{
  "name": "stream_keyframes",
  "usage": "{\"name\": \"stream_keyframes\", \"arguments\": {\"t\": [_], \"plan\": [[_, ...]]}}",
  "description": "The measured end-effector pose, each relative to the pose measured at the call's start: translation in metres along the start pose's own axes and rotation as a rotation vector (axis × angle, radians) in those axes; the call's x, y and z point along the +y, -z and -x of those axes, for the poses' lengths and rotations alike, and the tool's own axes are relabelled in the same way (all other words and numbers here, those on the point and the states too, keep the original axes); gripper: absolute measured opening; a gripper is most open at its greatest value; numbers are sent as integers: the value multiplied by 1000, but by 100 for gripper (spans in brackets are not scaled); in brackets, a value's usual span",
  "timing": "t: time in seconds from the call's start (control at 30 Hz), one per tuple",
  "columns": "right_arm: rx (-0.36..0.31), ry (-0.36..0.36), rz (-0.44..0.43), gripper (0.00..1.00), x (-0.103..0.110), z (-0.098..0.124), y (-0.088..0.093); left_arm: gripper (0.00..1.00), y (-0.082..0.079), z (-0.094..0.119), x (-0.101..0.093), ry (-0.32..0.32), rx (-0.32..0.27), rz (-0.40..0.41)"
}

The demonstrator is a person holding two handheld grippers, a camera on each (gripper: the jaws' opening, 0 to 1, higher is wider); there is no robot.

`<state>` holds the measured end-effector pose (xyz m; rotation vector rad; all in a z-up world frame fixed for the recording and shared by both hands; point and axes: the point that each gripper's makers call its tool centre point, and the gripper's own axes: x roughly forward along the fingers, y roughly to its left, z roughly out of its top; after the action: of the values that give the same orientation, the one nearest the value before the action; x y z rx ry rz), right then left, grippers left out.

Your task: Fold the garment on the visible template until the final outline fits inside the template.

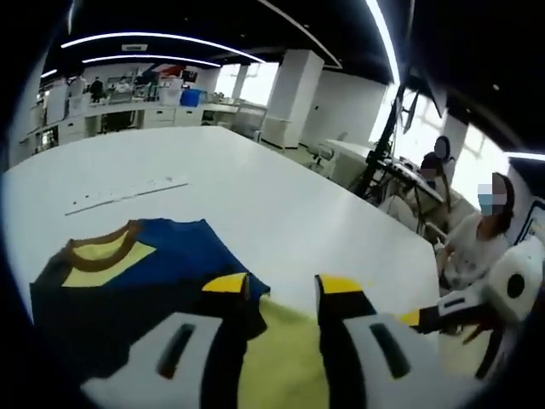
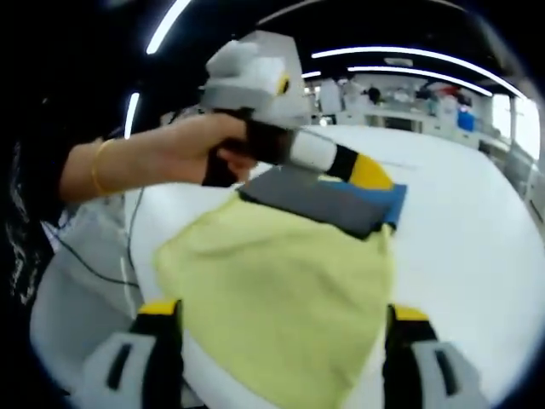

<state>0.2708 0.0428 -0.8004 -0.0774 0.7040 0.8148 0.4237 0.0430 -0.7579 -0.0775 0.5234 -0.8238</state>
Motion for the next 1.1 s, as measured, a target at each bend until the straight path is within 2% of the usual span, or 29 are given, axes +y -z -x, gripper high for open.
{"name": "stream_keyframes", "arguments": {"t": [0.17, 0.43, 0.57, 0.67, 0.8, 0.93, 1.1], "plan": [[24, -27, 17, 99, -2, 2, 1, 53, -1, 26, 8, -5, -28, -18], [19, -72, 34, 99, 0, 7, -4, 71, 11, 64, 22, -24, -31, -39], [15, -90, 47, 99, 3, 9, -7, 82, 14, 83, 23, -18, -46, -18], [11, -101, 60, 99, 5, 11, -8, 87, 20, 98, 23, -21, -52, -30], [17, -105, 93, 99, 6, 15, -9, 92, 31, 121, 28, -12, -58, 15], [27, -112, 112, 99, 7, 17, -7, 94, 44, 141, 32, -28, -42, 5], [53, -115, 144, 99, 7, 17, 0, 99, 56, 167, 35, -29, -51, -4]]}}
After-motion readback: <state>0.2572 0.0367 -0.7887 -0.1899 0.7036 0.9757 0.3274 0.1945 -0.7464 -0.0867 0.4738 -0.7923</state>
